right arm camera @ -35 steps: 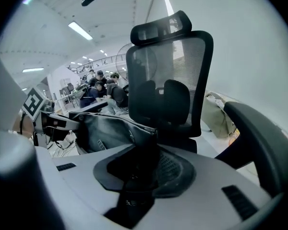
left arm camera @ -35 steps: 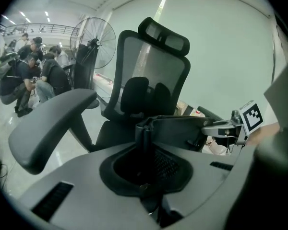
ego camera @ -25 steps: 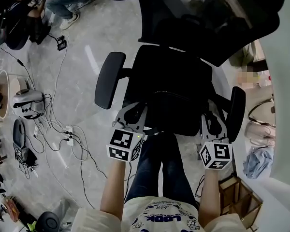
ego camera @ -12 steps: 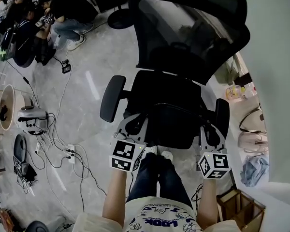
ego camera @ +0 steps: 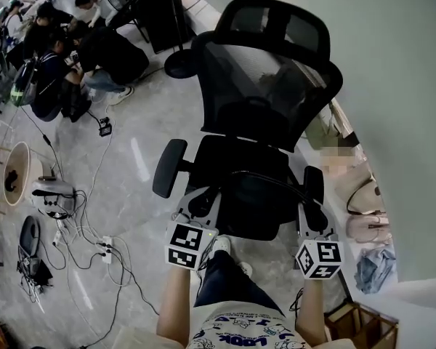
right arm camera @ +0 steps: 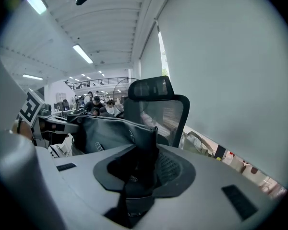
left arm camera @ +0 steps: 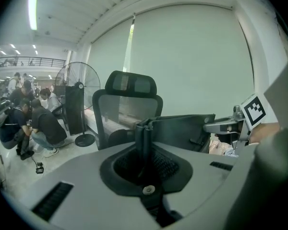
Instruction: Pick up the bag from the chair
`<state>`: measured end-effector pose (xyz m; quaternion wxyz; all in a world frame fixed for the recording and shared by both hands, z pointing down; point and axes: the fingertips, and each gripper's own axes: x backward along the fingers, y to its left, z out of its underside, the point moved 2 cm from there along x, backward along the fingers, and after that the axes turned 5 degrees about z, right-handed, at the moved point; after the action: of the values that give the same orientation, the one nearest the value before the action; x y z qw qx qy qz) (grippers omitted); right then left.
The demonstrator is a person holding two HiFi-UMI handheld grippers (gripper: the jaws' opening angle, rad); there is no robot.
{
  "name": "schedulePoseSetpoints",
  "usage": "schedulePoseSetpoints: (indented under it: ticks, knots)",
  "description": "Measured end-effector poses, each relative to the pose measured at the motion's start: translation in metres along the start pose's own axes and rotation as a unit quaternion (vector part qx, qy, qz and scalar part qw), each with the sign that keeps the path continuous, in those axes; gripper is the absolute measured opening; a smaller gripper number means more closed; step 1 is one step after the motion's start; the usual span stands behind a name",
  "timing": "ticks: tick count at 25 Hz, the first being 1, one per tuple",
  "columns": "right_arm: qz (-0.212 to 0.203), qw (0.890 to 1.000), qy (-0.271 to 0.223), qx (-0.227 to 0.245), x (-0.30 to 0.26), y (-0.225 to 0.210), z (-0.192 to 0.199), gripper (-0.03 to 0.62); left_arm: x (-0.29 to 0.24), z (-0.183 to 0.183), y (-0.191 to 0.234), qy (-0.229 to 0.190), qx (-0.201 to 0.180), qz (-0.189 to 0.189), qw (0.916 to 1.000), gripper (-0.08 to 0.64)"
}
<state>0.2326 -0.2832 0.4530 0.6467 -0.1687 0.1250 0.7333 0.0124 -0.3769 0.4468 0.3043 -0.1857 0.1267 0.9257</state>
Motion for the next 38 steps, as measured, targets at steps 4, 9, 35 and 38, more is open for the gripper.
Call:
schedulePoseSetpoints:
  ticks: [4, 9, 35, 38]
  knots:
    - [-0.009, 1.0, -0.012, 0.006, 0.022, -0.006, -0.02, 0.114, 0.016, -0.022, -0.019, -0.006, -0.006, -0.012, 0.9999, 0.041]
    - [-0.017, 0.999, -0.031, 0.003, 0.046, -0.009, -0.038, 0.114, 0.038, -0.043, -0.037, -0.021, -0.025, -0.022, 0.9992, 0.041]
    - [-0.016, 0.996, -0.09, 0.007, 0.112, -0.013, -0.084, 0.114, 0.09, -0.085, -0.081, -0.067, -0.045, -0.044, 0.9958, 0.04]
    - [-0.018, 0.996, -0.092, 0.007, 0.113, -0.012, -0.084, 0.114, 0.092, -0.084, -0.081, -0.07, -0.046, -0.045, 0.9955, 0.04]
